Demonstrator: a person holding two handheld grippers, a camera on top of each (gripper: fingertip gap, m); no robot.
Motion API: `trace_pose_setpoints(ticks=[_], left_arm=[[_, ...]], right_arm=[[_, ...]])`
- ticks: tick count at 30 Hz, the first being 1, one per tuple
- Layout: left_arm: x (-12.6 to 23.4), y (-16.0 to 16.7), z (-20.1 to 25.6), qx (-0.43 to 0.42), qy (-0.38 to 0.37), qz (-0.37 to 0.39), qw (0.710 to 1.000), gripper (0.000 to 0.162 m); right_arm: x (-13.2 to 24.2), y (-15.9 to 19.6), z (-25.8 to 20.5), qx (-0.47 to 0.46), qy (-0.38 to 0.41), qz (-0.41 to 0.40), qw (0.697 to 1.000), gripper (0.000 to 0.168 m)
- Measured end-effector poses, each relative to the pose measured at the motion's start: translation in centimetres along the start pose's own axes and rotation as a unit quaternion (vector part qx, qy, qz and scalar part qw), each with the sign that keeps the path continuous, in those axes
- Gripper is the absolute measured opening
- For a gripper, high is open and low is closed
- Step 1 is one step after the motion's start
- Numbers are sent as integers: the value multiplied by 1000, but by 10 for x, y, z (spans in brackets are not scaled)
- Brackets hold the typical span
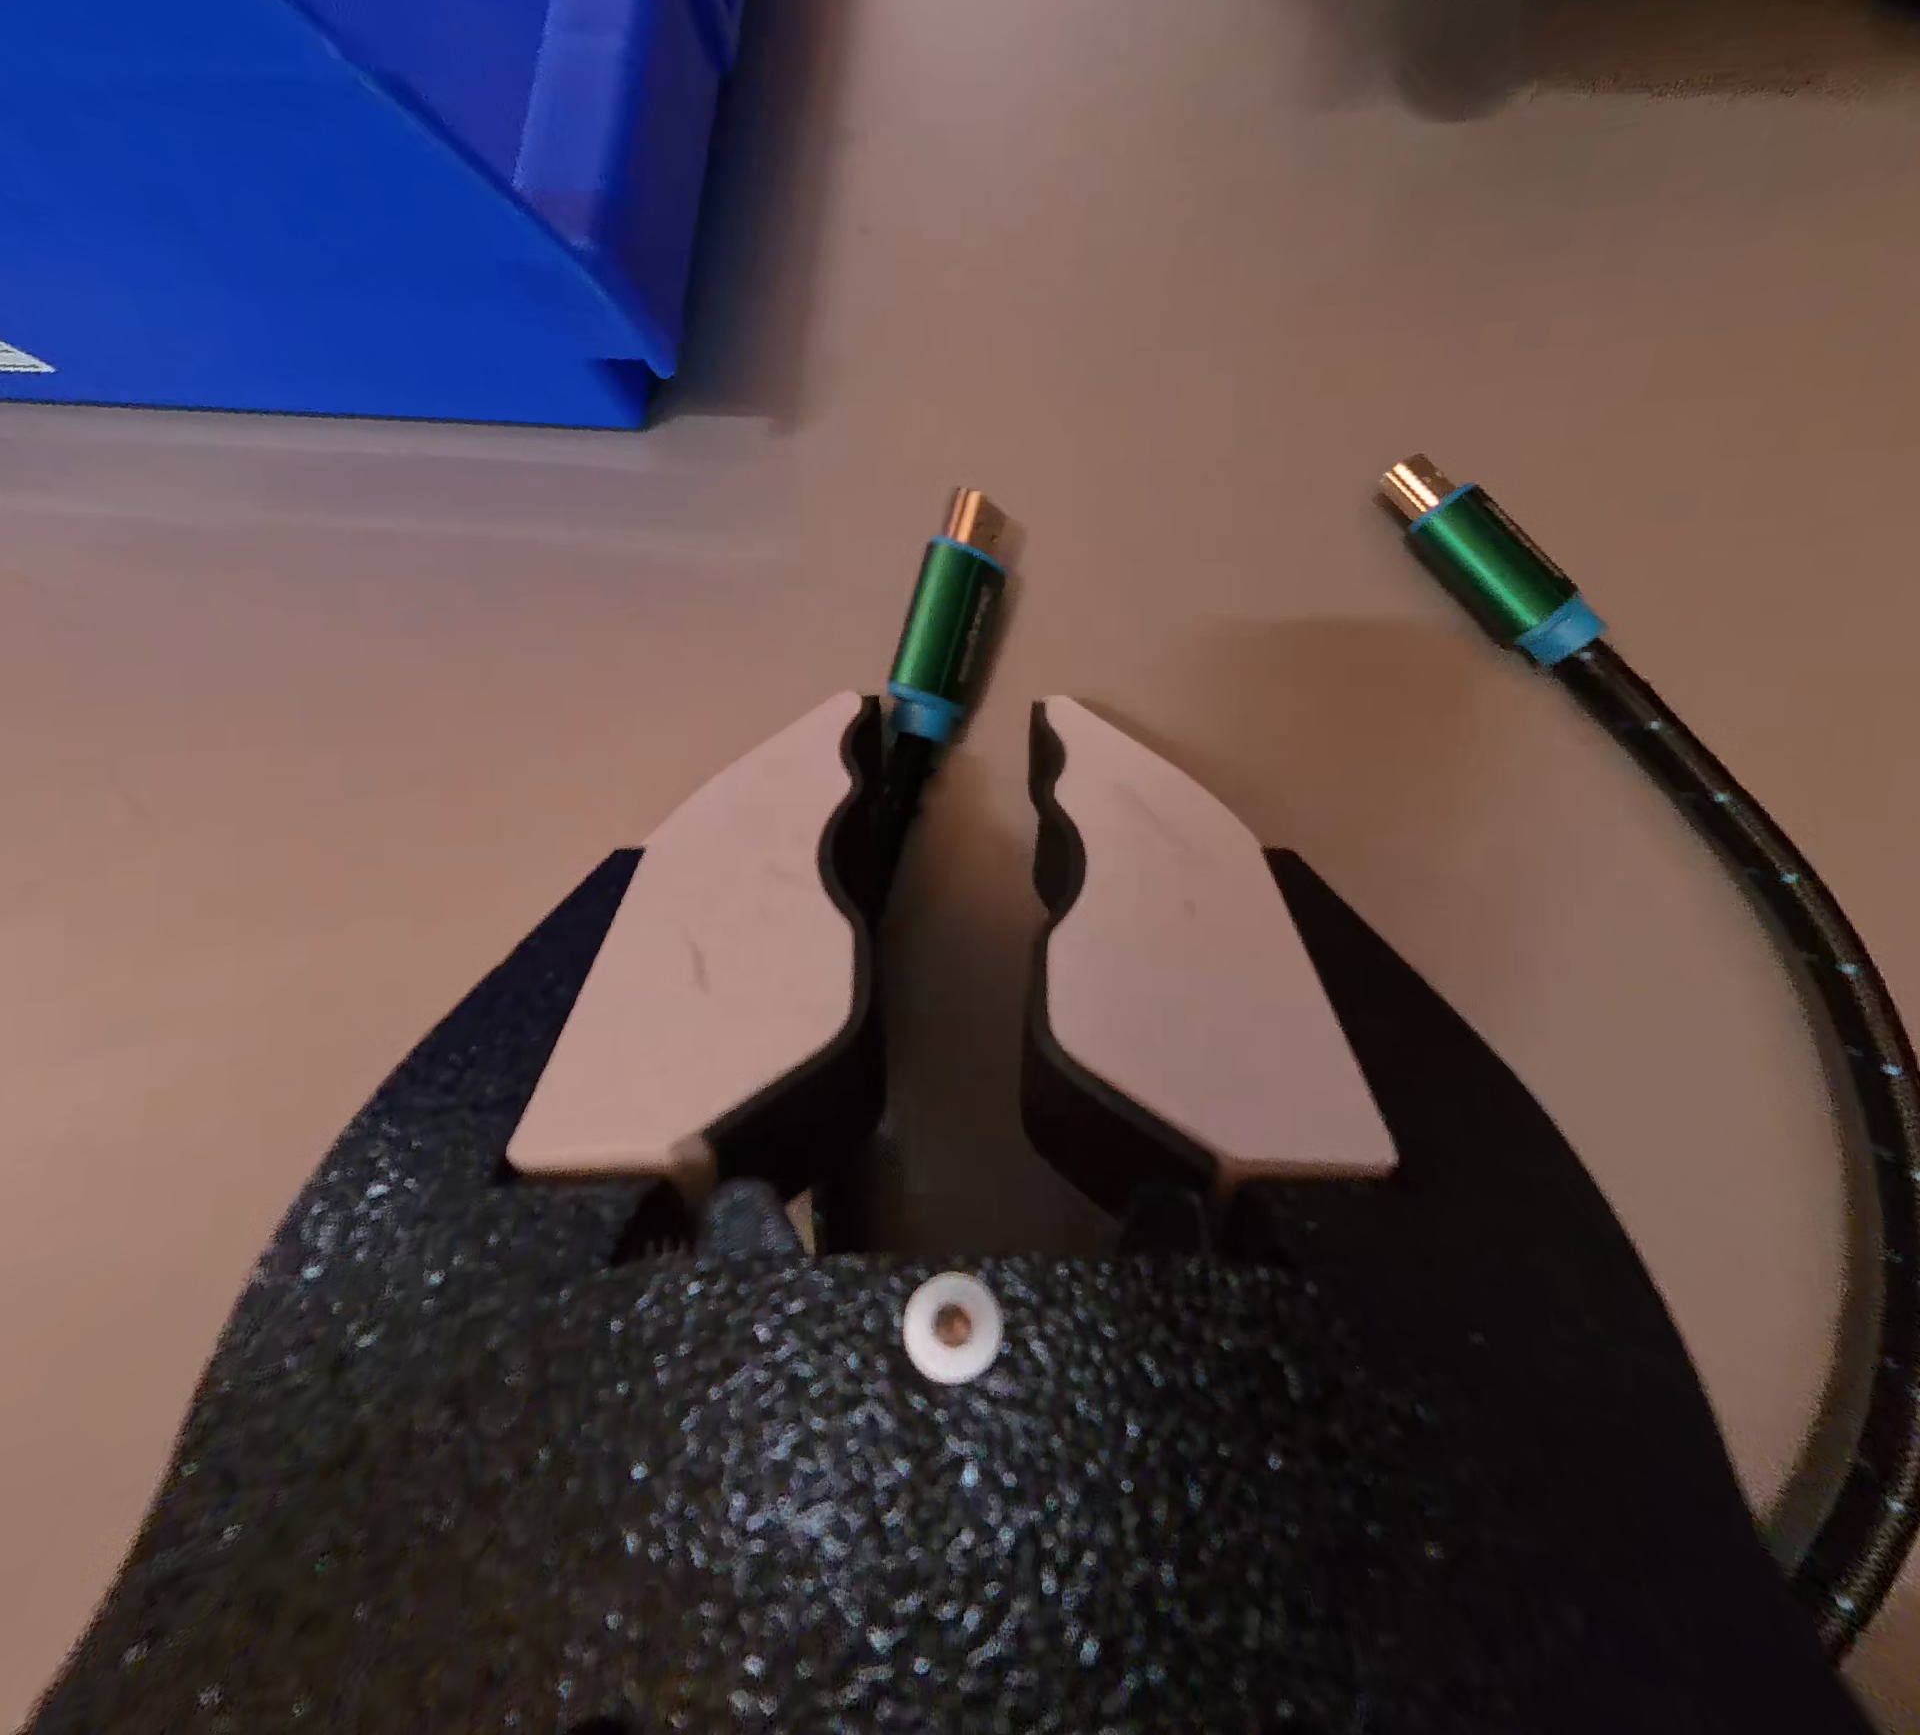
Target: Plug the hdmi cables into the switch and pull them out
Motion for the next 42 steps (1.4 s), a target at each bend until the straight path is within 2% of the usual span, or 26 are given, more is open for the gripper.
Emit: trace_pose_setpoints(ticks=[1, 6, 23, 42], left_arm=[[1, 0, 2, 1, 0, 0, 1000, 23], [3, 2, 6, -1, -1, 2, 1000, 12], [5, 0, 14, -117, -30, -14, 993, 11], [4, 1, 12, -75, -24, -9, 997, 10]], right_arm=[[-1, 2, 1, 4, 6, -4, 1000, 86], [-1, 12, 11, 31, 46, -37, 998, 85], [-5, 20, 15, 64, 69, -55, 994, 85], [-4, 22, 17, 74, 77, -68, 992, 85]])
Point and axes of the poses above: each gripper's, where its closed fingertips meet, x back along the fingers, y out of its underside, z = x × y across the jaws, the point moved 5 cm from there along x, back along the fingers, and after that the axes turned 14 degrees about z, right-handed, at the moved point
